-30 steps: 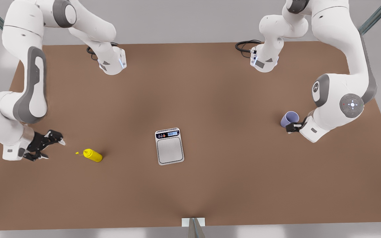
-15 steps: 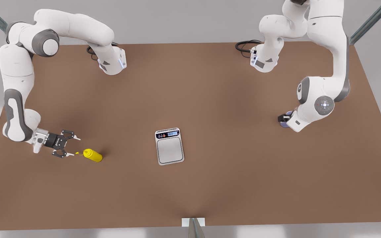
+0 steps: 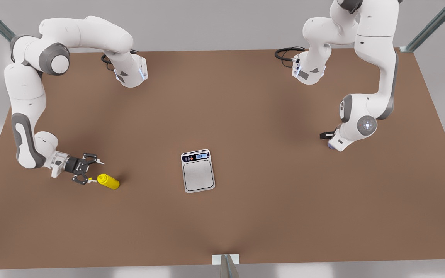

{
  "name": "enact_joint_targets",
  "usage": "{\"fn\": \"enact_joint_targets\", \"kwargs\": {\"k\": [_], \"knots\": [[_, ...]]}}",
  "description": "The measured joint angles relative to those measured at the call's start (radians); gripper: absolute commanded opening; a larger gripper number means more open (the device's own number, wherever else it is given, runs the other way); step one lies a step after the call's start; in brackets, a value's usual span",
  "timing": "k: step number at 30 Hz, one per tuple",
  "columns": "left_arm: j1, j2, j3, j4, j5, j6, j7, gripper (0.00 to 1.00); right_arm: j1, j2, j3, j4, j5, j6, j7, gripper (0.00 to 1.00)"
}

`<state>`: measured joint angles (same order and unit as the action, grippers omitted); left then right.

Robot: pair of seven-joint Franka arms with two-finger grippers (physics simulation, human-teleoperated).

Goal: Move cup to the weight, pick up sauce bottle, pour sauce

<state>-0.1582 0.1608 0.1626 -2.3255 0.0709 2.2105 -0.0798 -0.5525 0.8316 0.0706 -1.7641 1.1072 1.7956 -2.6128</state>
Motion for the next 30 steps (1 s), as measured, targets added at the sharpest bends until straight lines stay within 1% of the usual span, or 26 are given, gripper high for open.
{"fn": "enact_joint_targets", "kwargs": {"k": [3, 5, 7, 10, 11, 13, 19, 21, 22, 23, 28, 29, 30], "knots": [[0.0, 0.008, 0.0, 0.0, 0.001, 0.003, 0.0, 0.99, 0.003, -0.003, 0.0, 0.006, 0.003, -0.013, 0.01, 1.0], [0.0, 0.011, 0.0, 0.0, 0.001, 0.008, 0.0, 0.94, 0.009, -0.008, 0.002, 0.009, 0.013, -0.018, 0.014, 1.0], [0.0, 0.016, 0.0, -0.004, 0.001, 0.026, 0.0, 0.78, 0.007, -0.003, 0.002, 0.028, 0.019, -0.016, 0.014, 1.0], [0.0, 0.022, 0.0, -0.017, 0.001, 0.05, -0.009, 0.64, 0.008, -0.002, 0.002, 0.039, 0.034, -0.012, 0.014, 1.0], [0.0, 0.023, 0.0, -0.017, 0.001, 0.05, -0.011, 0.62, 0.01, -0.002, 0.001, 0.04, 0.038, -0.009, 0.014, 1.0], [0.0, 0.028, 0.0, -0.017, 0.001, 0.051, -0.011, 0.48, 0.025, 0.005, 0.002, 0.04, 0.05, -0.006, 0.014, 1.0], [0.0, 0.036, 0.002, -0.017, 0.002, 0.052, -0.009, 0.46, 0.051, 0.037, 0.002, 0.076, 0.073, -0.001, 0.016, 1.0], [0.0, 0.036, 0.002, -0.018, 0.002, 0.053, -0.009, 0.42, 0.06, 0.042, 0.002, 0.079, 0.074, 0.001, 0.017, 1.0], [0.0, 0.034, 0.002, -0.018, 0.002, 0.058, -0.011, 0.42, 0.062, 0.043, 0.002, 0.083, 0.074, 0.001, 0.017, 1.0], [0.001, 0.034, 0.003, -0.018, 0.002, 0.06, -0.011, 0.37, 0.069, 0.043, 0.002, 0.083, 0.074, 0.001, 0.017, 1.0], [-0.001, 0.027, 0.013, -0.061, 0.002, 0.141, -0.012, 0.37, 0.091, 0.058, 0.002, 0.086, 0.097, 0.005, 0.016, 1.0], [0.002, 0.027, 0.015, -0.065, 0.002, 0.147, -0.012, 0.32, 0.091, 0.058, 0.001, 0.085, 0.097, 0.005, 0.016, 1.0], [0.0, 0.026, 0.015, -0.067, 0.002, 0.147, -0.012, 0.29, 0.091, 0.059, 0.002, 0.086, 0.101, 0.005, 0.016, 1.0]]}}
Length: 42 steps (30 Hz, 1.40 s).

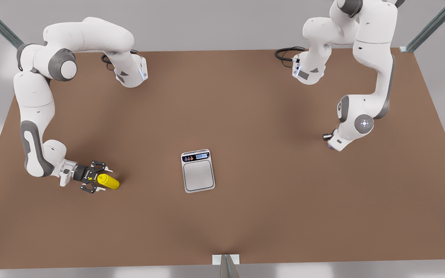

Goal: Move cup to the weight, pick up sauce bottle, pour sauce

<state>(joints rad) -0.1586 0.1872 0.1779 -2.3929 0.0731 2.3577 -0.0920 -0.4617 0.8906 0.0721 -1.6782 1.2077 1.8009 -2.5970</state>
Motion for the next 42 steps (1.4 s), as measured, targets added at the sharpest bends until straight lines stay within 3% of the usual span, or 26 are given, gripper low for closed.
{"fn": "enact_joint_targets", "kwargs": {"k": [1, 16, 20, 23, 26, 33, 36, 39, 42], "knots": [[0.001, 0.0, 0.0, 0.0, 0.0, -0.003, 0.001, 0.21, 0.002, 0.004, 0.0, 0.002, 0.001, 0.0, 0.0, 1.0], [0.0, -0.01, 0.001, 0.007, 0.117, -0.01, -0.004, 0.21, 0.012, 0.008, 0.0, 0.018, 0.016, -0.012, -0.002, 1.0], [0.005, -0.053, -0.046, 0.025, 0.107, -0.028, -0.032, 0.21, 0.014, 0.008, 0.006, 0.018, 0.018, -0.012, -0.002, 1.0], [-0.012, -0.043, -0.127, 0.071, 0.099, -0.03, -0.142, 0.21, 0.014, 0.008, 0.006, 0.018, 0.018, -0.012, 0.0, 0.78], [-0.102, -0.043, -0.131, 0.121, 0.092, -0.043, -0.284, 0.21, 0.014, 0.008, 0.009, 0.02, 0.022, -0.013, 0.0, 0.78], [-0.325, 0.077, -0.137, 0.404, 0.031, -0.179, -0.6, 0.21, 0.014, 0.008, 0.02, 0.02, 0.027, -0.008, 0.017, 0.71], [-0.443, 0.202, -0.137, 0.563, -0.011, -0.185, -0.74, 0.21, 0.014, 0.008, 0.027, 0.023, 0.033, -0.005, 0.022, 0.71], [-0.476, 0.291, -0.169, 0.721, -0.069, -0.252, -0.814, 0.21, 0.014, 0.01, 0.026, 0.026, 0.033, -0.005, 0.03, 0.6], [-0.514, 0.384, -0.192, 0.876, -0.108, -0.258, -0.953, 0.21, 0.014, 0.01, 0.028, 0.03, 0.034, -0.006, 0.035, 0.6]]}}
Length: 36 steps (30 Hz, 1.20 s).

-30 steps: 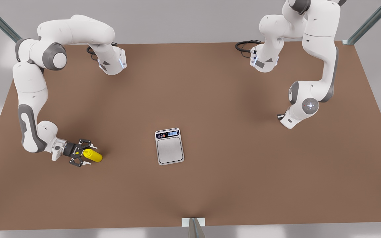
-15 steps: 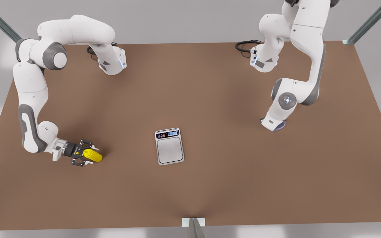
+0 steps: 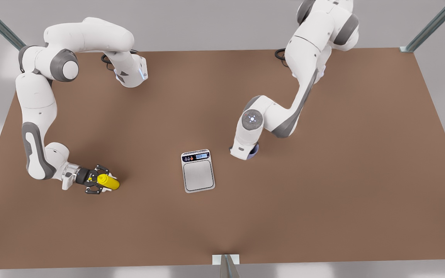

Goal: Move cup to the weight, pick up sauce bottle, pour sauce

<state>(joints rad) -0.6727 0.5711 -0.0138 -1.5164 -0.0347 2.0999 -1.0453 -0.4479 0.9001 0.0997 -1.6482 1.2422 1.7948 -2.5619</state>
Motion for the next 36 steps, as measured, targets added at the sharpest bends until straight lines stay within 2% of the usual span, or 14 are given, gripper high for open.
{"fn": "enact_joint_targets", "kwargs": {"k": [5, 7, 13, 19, 22, 27, 29, 30, 31, 34, 36], "knots": [[-0.089, 0.189, 0.0, 0.259, -0.031, -0.004, -0.184, 0.21, 0.012, 0.0, 0.0, 0.005, 0.015, 0.0, 0.008, 0.6], [-0.109, 0.263, -0.003, 0.383, -0.038, -0.008, -0.242, 0.21, 0.012, 0.0, 0.0, 0.005, 0.018, 0.0, 0.008, 0.57], [-0.145, 0.416, 0.003, 0.598, -0.047, 0.005, -0.355, 0.21, 0.012, -0.016, 0.0, 0.013, 0.018, -0.008, 0.077, 0.56], [-0.157, 0.461, 0.012, 0.622, -0.049, 0.117, -0.386, 0.21, 0.035, -0.104, -0.001, 0.021, 0.008, 0.005, 0.224, 0.56], [-0.155, 0.484, 0.015, 0.644, -0.048, 0.14, -0.388, 0.21, 0.105, -0.174, -0.006, 0.035, 0.003, 0.094, 0.347, 0.56], [-0.145, 0.499, 0.031, 0.644, -0.043, 0.173, -0.385, 0.21, 0.196, -0.195, -0.008, 0.136, -0.041, 0.207, 0.554, 0.55], [-0.146, 0.503, 0.029, 0.642, -0.03, 0.186, -0.387, 0.31, 0.196, -0.193, -0.006, 0.145, -0.043, 0.221, 0.557, 0.55], [-0.146, 0.503, 0.029, 0.642, -0.024, 0.186, -0.391, 0.39, 0.196, -0.192, -0.005, 0.145, -0.043, 0.22, 0.557, 0.55], [-0.146, 0.502, 0.029, 0.642, -0.02, 0.187, -0.395, 0.55, 0.196, -0.191, -0.005, 0.144, -0.043, 0.22, 0.557, 0.55], [-0.148, 0.501, 0.029, 0.643, -0.015, 0.186, -0.395, 0.63, 0.22, -0.193, -0.014, 0.159, -0.046, 0.222, 0.557, 0.55], [-0.151, 0.501, 0.029, 0.644, -0.014, 0.186, -0.416, 0.63, 0.232, -0.2, -0.02, 0.169, -0.077, 0.271, 0.557, 0.55]]}}
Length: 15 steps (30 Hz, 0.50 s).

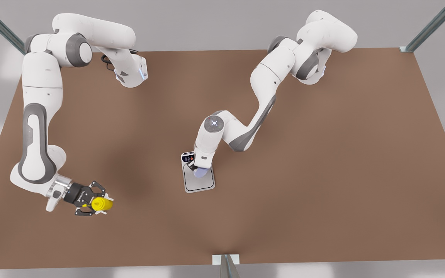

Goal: Move cup to the weight, pick up sauce bottle, pour sauce

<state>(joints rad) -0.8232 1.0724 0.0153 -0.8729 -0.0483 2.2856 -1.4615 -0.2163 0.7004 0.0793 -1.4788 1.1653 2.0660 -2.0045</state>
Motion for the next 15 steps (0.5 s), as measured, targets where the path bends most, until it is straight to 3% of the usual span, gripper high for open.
{"fn": "enact_joint_targets", "kwargs": {"k": [11, 13, 14, 15], "knots": [[0.001, -0.085, -0.007, 0.002, -0.001, -0.083, -0.072, 0.67, 0.083, -0.082, 0.003, -0.021, -0.294, 0.173, 0.083, 0.55], [0.021, -0.152, -0.011, -0.002, -0.004, -0.17, -0.06, 0.77, 0.091, -0.095, 0.006, -0.014, -0.38, 0.178, 0.161, 0.55], [0.049, -0.176, -0.011, -0.007, -0.008, -0.201, -0.041, 0.98, 0.11, -0.105, 0.006, -0.012, -0.438, 0.196, 0.215, 0.55], [0.09, -0.226, -0.005, -0.013, -0.026, -0.285, 0.065, 1.0, 0.136, -0.113, 0.006, -0.011, -0.523, 0.231, 0.288, 0.55]]}}
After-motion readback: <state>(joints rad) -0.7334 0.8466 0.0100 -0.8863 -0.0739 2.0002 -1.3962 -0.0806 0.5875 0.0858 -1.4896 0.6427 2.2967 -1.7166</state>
